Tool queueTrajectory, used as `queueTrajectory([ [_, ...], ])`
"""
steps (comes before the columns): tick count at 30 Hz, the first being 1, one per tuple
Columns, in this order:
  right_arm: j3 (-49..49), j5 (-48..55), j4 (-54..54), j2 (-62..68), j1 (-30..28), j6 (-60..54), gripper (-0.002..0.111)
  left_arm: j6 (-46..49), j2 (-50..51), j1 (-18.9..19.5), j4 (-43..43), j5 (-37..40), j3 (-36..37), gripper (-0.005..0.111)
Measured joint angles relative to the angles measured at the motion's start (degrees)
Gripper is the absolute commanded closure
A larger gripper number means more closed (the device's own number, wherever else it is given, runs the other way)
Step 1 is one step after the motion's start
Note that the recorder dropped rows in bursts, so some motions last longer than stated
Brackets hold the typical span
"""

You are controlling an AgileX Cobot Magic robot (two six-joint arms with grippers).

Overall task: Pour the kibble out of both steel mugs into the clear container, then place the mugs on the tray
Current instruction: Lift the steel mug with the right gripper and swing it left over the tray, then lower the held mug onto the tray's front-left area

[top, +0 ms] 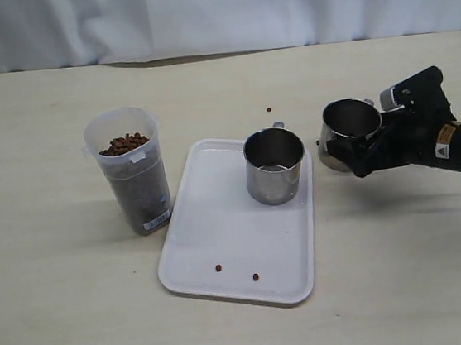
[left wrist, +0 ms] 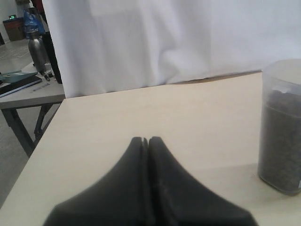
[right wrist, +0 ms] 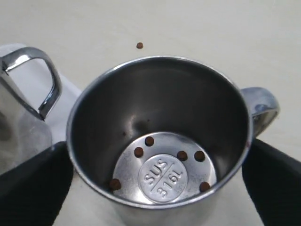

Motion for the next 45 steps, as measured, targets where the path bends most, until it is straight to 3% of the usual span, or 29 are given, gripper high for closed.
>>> queueTrajectory([
  [6, -3.13, -1.57, 0.12, 4.66, 0.0, 0.0, -0.002, 0.0, 0.0, 0.0, 0.0, 0.0, 0.0, 0.107],
  [8, -3.13, -2.38, 0.36, 5.14, 0.0, 0.0, 0.011, 0.0, 0.0, 0.0, 0.0, 0.0, 0.0, 0.107],
  [10, -3.13, -2.53, 0.66, 5.19, 0.0, 0.0, 0.044, 0.0, 0.0, 0.0, 0.0, 0.0, 0.0, 0.107],
  [12, -3.13, -2.53, 2.07, 5.19, 0.0, -0.09, 0.102, 0.0, 0.0, 0.0, 0.0, 0.0, 0.0, 0.107],
  [21, 0.43, 9.39, 3.43, -6.14, -0.11, 4.19, 0.103, 0.0, 0.0, 0.0, 0.0, 0.0, 0.0, 0.107],
  [29, 7.64, 2.55, 2.3, -18.87, -0.11, 4.19, 0.103, 0.0, 0.0, 0.0, 0.0, 0.0, 0.0, 0.107],
  [38, 12.88, -12.39, -9.85, -30.35, 0.05, 10.54, 0.103, 0.0, 0.0, 0.0, 0.0, 0.0, 0.0, 0.107],
  [41, 13.02, -12.39, -10.71, -32.36, 3.2, 13.37, 0.103, 0.0, 0.0, 0.0, 0.0, 0.0, 0.0, 0.107],
  [45, 13.02, -9.8, -8.95, -33.52, 13.57, 12.58, 0.103, 0.11, 0.0, 0.0, 0.0, 0.0, 0.0, 0.107],
])
